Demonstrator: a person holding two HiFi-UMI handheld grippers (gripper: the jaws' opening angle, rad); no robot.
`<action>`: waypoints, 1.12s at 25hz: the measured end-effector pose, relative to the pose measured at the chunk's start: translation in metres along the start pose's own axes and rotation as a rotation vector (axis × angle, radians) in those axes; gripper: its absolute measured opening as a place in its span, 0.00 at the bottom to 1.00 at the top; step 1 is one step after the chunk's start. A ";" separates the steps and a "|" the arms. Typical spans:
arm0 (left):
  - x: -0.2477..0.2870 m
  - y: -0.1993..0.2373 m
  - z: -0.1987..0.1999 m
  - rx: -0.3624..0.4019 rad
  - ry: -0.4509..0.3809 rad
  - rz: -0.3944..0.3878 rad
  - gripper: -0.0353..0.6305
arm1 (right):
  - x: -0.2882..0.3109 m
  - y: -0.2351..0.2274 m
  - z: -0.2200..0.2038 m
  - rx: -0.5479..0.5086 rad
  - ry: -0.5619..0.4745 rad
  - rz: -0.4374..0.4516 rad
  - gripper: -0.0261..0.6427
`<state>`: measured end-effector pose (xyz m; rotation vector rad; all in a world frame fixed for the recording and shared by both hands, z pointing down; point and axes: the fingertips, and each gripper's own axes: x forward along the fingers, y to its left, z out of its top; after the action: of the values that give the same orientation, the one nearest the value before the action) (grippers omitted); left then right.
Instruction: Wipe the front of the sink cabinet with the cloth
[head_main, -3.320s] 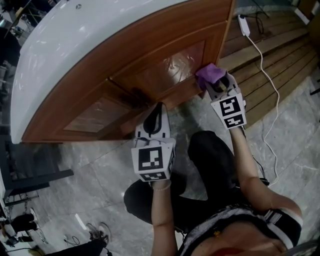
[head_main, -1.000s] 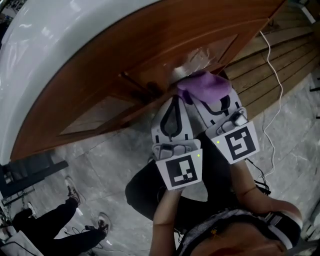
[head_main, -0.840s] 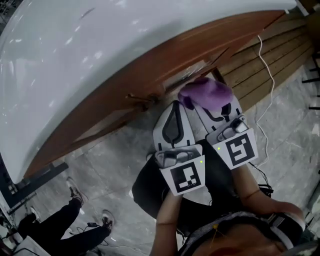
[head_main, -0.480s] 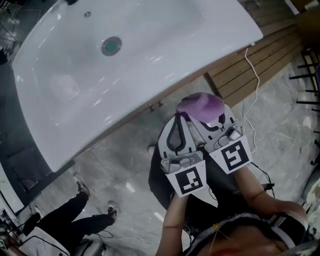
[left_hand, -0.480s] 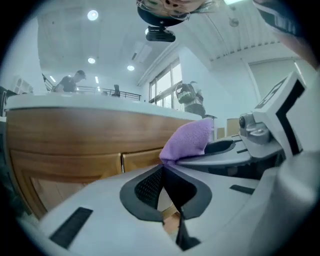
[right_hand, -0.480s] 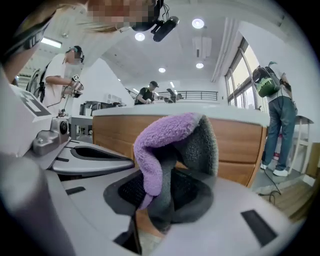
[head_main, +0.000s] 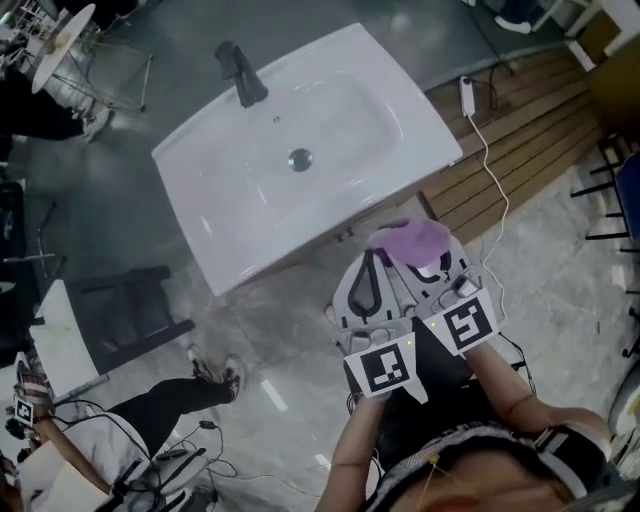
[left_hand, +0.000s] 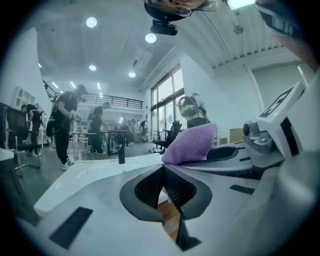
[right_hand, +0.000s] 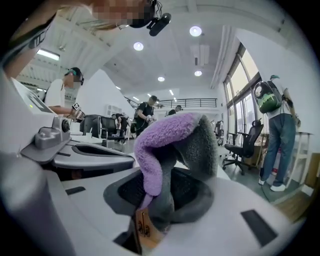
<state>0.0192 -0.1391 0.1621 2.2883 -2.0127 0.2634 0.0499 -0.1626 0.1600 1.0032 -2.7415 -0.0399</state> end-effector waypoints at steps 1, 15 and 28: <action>-0.005 0.002 0.016 -0.007 -0.009 0.005 0.05 | -0.004 0.001 0.017 0.003 -0.012 -0.006 0.29; -0.069 0.062 0.152 -0.024 -0.047 0.046 0.05 | -0.021 0.038 0.180 -0.006 -0.073 -0.003 0.29; -0.109 0.101 0.196 0.031 -0.163 0.018 0.05 | -0.013 0.084 0.230 -0.018 -0.176 -0.057 0.29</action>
<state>-0.0792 -0.0803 -0.0556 2.3828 -2.1190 0.1127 -0.0428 -0.1016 -0.0584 1.1234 -2.8620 -0.1693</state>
